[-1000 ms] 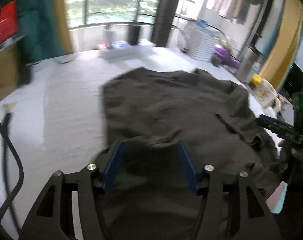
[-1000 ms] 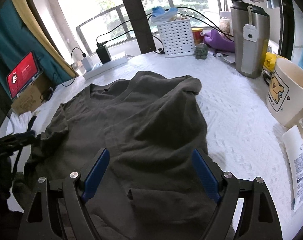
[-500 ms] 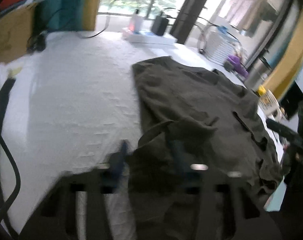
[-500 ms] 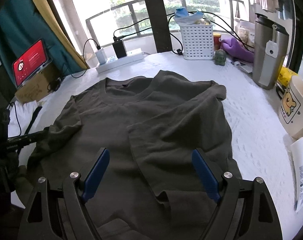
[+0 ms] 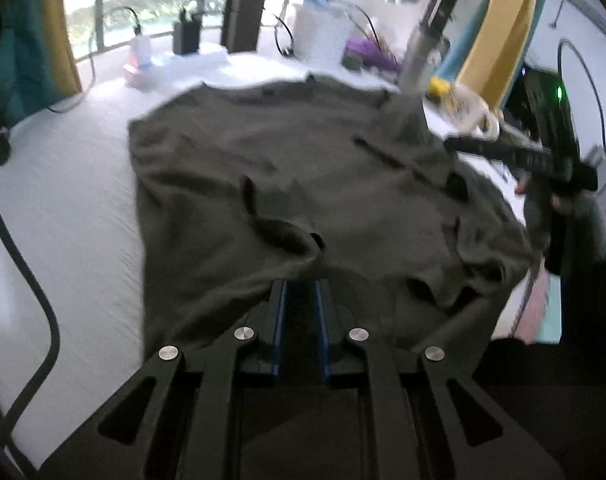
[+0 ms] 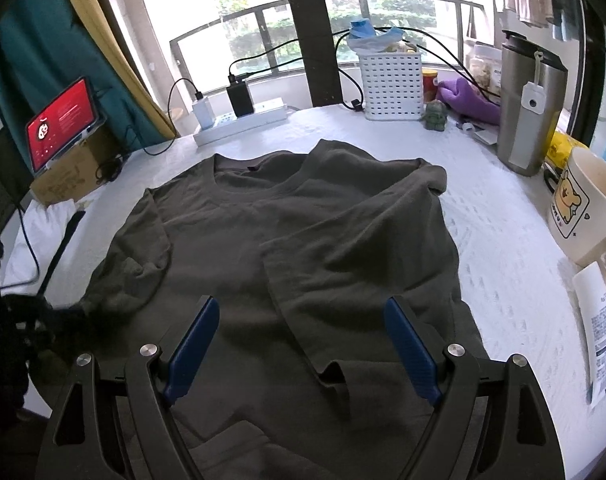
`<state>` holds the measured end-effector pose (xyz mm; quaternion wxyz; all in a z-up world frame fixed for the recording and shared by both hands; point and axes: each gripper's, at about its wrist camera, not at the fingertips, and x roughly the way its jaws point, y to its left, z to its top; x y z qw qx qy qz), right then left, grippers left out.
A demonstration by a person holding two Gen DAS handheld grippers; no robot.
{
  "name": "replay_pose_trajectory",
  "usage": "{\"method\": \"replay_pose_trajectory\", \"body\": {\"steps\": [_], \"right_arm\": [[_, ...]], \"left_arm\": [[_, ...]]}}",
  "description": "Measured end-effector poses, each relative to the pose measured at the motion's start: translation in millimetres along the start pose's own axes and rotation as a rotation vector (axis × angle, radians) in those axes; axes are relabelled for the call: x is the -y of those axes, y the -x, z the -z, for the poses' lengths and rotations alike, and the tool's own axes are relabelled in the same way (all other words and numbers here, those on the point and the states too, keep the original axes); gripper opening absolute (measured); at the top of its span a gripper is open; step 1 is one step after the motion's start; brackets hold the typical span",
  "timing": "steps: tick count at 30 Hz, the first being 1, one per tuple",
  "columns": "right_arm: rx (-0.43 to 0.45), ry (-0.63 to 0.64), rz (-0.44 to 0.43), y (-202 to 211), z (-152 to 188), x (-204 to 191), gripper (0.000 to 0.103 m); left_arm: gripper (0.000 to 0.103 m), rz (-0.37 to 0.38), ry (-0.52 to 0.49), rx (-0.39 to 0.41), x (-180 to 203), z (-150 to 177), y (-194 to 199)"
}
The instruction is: Fold small clothes
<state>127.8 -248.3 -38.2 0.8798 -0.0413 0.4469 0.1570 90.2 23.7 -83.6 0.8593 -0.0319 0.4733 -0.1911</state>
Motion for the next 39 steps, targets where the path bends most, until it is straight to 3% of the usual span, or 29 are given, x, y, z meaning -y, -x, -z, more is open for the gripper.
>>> {"method": "replay_pose_trajectory", "body": {"steps": [2,6,8,11,13,16,18,26,34,39], "right_arm": [[0.000,-0.003,0.000,0,1,1,0.086],[0.006,-0.019,-0.002,0,2,6,0.086],[0.011,-0.025,-0.007,1,2,9,0.086],[0.018,-0.036,-0.009,1,4,14,0.086],[0.021,-0.047,-0.007,2,5,19,0.086],[0.025,-0.062,0.008,5,9,29,0.086],[0.027,-0.079,0.018,6,11,39,0.086],[0.025,-0.127,0.032,2,14,64,0.086],[0.025,-0.127,0.029,2,14,67,0.086],[0.025,-0.132,0.032,2,15,67,0.086]], "left_arm": [[0.016,0.005,-0.016,-0.025,3,1,2],[0.046,0.056,-0.023,0.035,2,-12,27],[0.051,0.048,-0.003,0.074,-7,-25,34],[0.051,-0.068,0.020,0.088,-29,-45,21],[0.051,-0.150,0.031,0.050,-44,-55,1],[0.051,-0.368,-0.060,0.003,-45,-64,-31],[0.051,-0.426,-0.122,-0.018,-40,-65,-44],[0.051,-0.391,-0.239,-0.076,-5,-74,-75],[0.051,-0.204,-0.221,-0.073,26,-83,-72],[0.051,-0.183,-0.108,-0.054,6,-74,-44]]}}
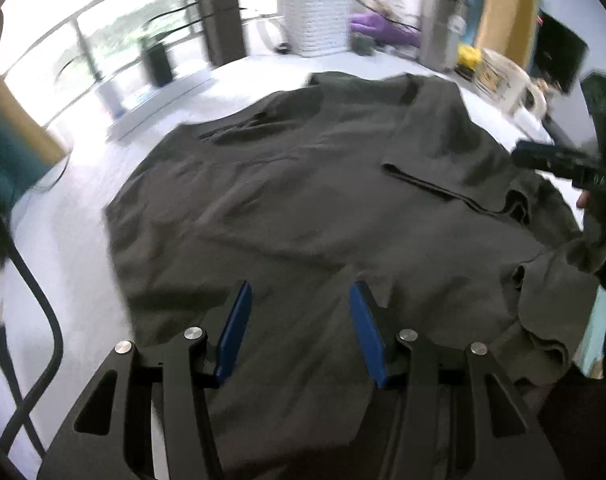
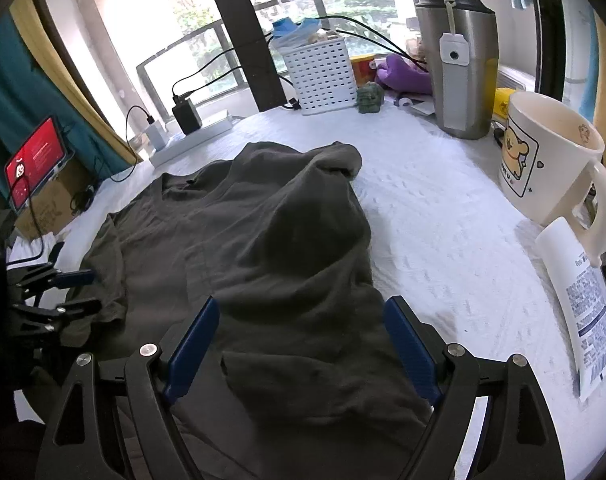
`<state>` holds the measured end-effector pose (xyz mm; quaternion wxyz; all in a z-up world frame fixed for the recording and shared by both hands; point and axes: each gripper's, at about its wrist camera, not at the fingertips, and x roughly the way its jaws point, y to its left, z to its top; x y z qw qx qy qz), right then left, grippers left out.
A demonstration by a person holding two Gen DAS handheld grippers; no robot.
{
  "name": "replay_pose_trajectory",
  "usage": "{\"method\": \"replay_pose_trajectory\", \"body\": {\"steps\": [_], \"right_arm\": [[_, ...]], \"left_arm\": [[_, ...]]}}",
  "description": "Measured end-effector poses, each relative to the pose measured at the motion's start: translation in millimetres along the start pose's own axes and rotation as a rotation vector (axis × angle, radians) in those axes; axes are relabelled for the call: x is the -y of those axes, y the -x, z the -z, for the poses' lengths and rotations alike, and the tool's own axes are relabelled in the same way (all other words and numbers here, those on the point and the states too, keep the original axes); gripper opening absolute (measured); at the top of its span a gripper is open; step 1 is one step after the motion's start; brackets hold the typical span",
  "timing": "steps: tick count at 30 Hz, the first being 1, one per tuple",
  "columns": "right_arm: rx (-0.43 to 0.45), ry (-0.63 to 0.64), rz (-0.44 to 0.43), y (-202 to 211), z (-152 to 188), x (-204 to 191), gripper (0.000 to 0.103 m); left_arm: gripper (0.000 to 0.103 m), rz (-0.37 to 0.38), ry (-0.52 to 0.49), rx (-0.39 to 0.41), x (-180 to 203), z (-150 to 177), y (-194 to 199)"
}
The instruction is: Fold small clothes
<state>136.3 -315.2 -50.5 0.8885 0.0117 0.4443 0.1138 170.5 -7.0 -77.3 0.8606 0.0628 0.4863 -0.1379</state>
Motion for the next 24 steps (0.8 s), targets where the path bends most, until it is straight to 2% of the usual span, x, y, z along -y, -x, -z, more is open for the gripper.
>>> {"method": "replay_pose_trajectory", "body": {"steps": [4,13,20,24], "right_arm": [[-0.005,0.014,-0.002,-3,0,-6,0.086],[0.030,0.064,0.016,9,5,-31,0.086],[0.041,0.088,0.054,29,19,-40,0.086],[0.036,0.113,0.071,40,33,-44,0.086]], "left_arm": [[0.051,0.071,0.074,-0.008,-12,21,13],[0.051,0.170,0.127,-0.056,8,65,14],[0.051,0.169,0.134,0.009,6,73,38],[0.051,0.142,0.127,0.053,1,79,53]]}}
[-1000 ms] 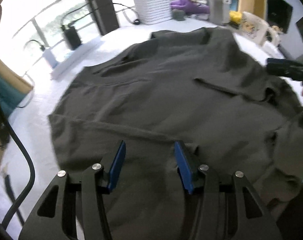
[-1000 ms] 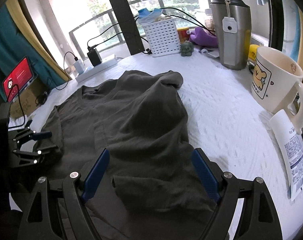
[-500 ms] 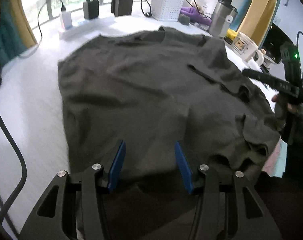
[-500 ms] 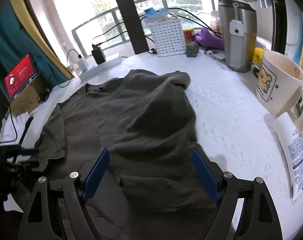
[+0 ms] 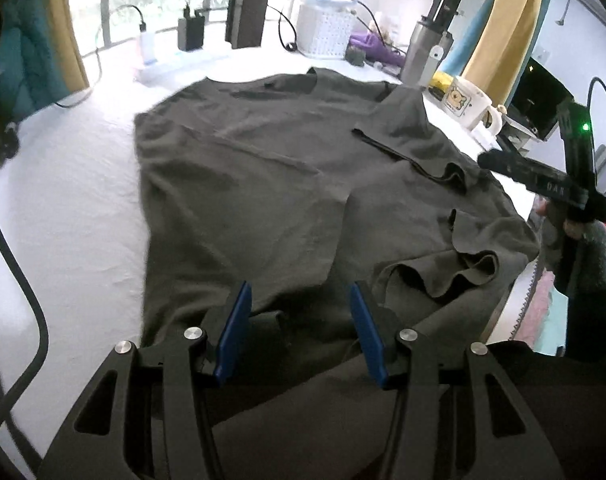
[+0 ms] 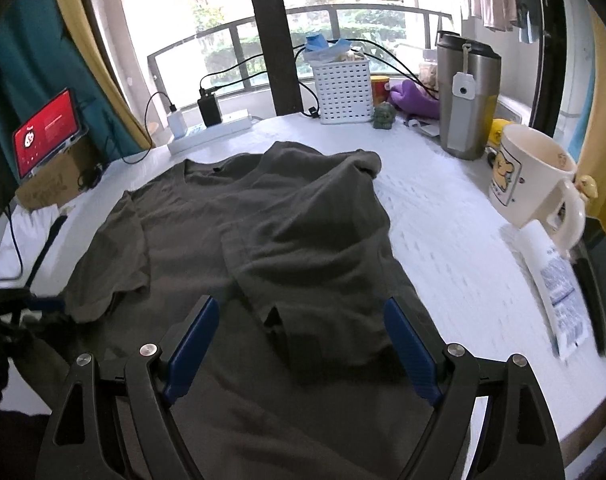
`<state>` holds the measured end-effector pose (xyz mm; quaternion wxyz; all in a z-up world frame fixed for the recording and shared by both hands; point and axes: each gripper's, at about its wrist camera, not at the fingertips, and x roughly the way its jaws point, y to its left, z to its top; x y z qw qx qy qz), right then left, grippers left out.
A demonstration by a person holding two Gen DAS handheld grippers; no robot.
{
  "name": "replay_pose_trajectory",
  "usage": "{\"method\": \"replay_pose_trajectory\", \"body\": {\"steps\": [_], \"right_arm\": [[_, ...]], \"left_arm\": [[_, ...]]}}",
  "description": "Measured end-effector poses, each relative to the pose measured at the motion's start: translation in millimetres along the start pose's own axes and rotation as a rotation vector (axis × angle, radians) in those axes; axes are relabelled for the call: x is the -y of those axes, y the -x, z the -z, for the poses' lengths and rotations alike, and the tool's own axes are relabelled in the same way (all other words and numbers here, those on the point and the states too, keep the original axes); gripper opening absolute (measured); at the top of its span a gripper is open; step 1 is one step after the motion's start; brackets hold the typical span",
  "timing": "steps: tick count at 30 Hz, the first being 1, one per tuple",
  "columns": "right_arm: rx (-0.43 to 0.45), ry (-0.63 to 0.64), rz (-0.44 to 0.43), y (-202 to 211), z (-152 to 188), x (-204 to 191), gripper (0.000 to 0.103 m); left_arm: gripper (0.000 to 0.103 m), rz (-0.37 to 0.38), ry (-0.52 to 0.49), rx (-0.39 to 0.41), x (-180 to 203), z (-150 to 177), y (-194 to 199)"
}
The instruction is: Fold small clothes
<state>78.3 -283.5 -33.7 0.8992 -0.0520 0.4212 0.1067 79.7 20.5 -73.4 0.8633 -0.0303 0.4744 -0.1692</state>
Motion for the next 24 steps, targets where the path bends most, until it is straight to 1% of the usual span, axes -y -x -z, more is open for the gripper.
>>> {"method": "replay_pose_trajectory", "body": {"steps": [3,4,6,8,9,11,12,14,16,17,18,20,21,22,23,24], "right_arm": [[-0.015,0.038,-0.001,5,11,-8,0.086],[-0.023,0.062,-0.009,6,15,-13,0.085],[-0.046,0.112,-0.026,5,25,-24,0.085],[-0.061,0.154,-0.042,3,32,-34,0.084],[-0.071,0.176,-0.051,1,36,-40,0.084],[-0.093,0.210,-0.057,-5,42,-49,0.084],[-0.101,0.227,-0.054,-10,45,-53,0.084],[-0.121,0.250,-0.019,-18,50,-59,0.084],[-0.130,0.280,0.000,-25,55,-66,0.083],[-0.118,0.274,-0.008,-24,56,-67,0.079],[-0.123,0.260,-0.039,-23,57,-66,0.074],[-0.116,0.265,-0.068,-20,59,-69,0.044],[-0.115,0.281,-0.080,-18,62,-73,0.037],[-0.117,0.294,-0.084,-16,63,-77,0.025],[-0.117,0.308,-0.080,-15,64,-81,0.015],[-0.119,0.320,-0.072,-12,64,-82,0.012]], "left_arm": [[0.051,-0.019,0.012,0.021,-6,8,8],[0.051,-0.026,0.016,0.030,-8,12,12],[0.051,-0.035,0.025,0.041,-11,19,17],[0.054,-0.048,0.036,0.054,-15,27,23],[0.059,-0.053,0.042,0.060,-16,30,26],[0.060,-0.063,0.057,0.070,-20,39,32],[0.060,-0.068,0.064,0.073,-22,42,34],[0.060,-0.084,0.083,0.080,-28,51,39],[0.060,-0.111,0.098,0.076,-33,58,42],[0.060,-0.128,0.105,0.075,-37,63,44],[0.060,-0.138,0.112,0.073,-40,66,45],[0.060,-0.156,0.136,0.070,-47,73,47],[0.060,-0.163,0.146,0.068,-49,75,47],[0.060,-0.169,0.159,0.064,-53,78,48],[0.060,-0.171,0.164,0.063,-55,79,48],[0.060,-0.171,0.167,0.064,-57,81,49]]}}
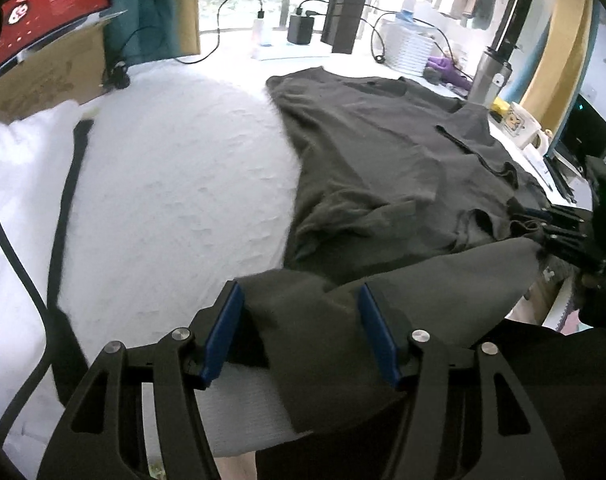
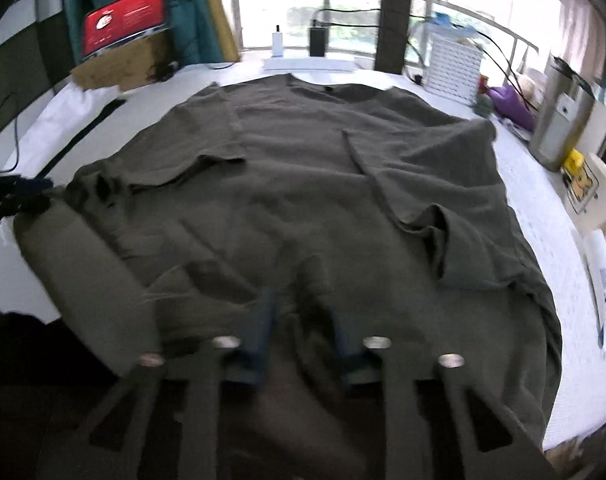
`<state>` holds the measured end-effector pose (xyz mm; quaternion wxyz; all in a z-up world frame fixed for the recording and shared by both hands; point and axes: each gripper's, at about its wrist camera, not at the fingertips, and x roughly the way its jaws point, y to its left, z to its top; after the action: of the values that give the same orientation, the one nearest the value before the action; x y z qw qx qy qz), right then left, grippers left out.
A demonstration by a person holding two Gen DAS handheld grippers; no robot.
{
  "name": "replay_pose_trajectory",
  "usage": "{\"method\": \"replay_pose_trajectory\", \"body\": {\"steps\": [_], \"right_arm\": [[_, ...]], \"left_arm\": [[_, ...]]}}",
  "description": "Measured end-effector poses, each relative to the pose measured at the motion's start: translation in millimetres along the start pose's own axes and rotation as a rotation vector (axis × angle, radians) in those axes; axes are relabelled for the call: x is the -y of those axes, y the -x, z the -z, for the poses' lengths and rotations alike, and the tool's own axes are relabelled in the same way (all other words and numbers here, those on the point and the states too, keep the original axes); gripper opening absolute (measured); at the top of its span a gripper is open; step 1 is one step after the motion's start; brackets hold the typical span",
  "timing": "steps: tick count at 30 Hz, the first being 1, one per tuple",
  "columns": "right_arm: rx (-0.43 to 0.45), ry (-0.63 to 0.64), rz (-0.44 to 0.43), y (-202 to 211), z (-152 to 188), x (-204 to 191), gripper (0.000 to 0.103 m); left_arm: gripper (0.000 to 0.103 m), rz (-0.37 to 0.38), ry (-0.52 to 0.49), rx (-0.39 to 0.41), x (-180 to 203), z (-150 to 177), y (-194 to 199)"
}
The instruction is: Fold small clothes
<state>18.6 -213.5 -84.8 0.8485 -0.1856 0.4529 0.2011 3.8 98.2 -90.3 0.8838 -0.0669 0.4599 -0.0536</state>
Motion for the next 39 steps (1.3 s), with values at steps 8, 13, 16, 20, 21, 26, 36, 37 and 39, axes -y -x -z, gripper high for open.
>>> {"method": "replay_pose_trajectory", "body": {"steps": [8,13,16,20,21,26,36,37,39], "right_arm": [[0.111,-0.104,0.087,52,-5,39,0.007],[0.212,-0.187,0.169,93,-9,75,0.006],[0.265,-0.210,0.189,111,-12,86,0.006],[0.331,-0.226,0.216,136,-15,95,0.006],[0.347,-0.231,0.231,141,-15,98,0.006],[0.399,-0.296,0.297,161,-8,122,0.006],[0.305,-0.371,0.256,124,16,140,0.006],[0.303,-0.371,0.252,123,16,139,0.006],[0.302,-0.370,0.247,121,16,138,0.006]], "left_arm": [[0.060,0.038,0.011,0.024,-1,5,2],[0.011,0.101,-0.043,0.066,12,9,14],[0.007,0.129,-0.050,0.133,17,4,35],[0.007,0.180,-0.071,0.217,26,-4,70],[0.007,0.192,-0.080,0.233,28,-5,78],[0.007,0.240,-0.141,0.270,36,-2,98],[0.011,0.187,-0.083,-0.044,19,23,17],[0.019,0.191,-0.077,-0.046,18,23,18],[0.038,0.194,-0.070,-0.038,15,21,24]]}}
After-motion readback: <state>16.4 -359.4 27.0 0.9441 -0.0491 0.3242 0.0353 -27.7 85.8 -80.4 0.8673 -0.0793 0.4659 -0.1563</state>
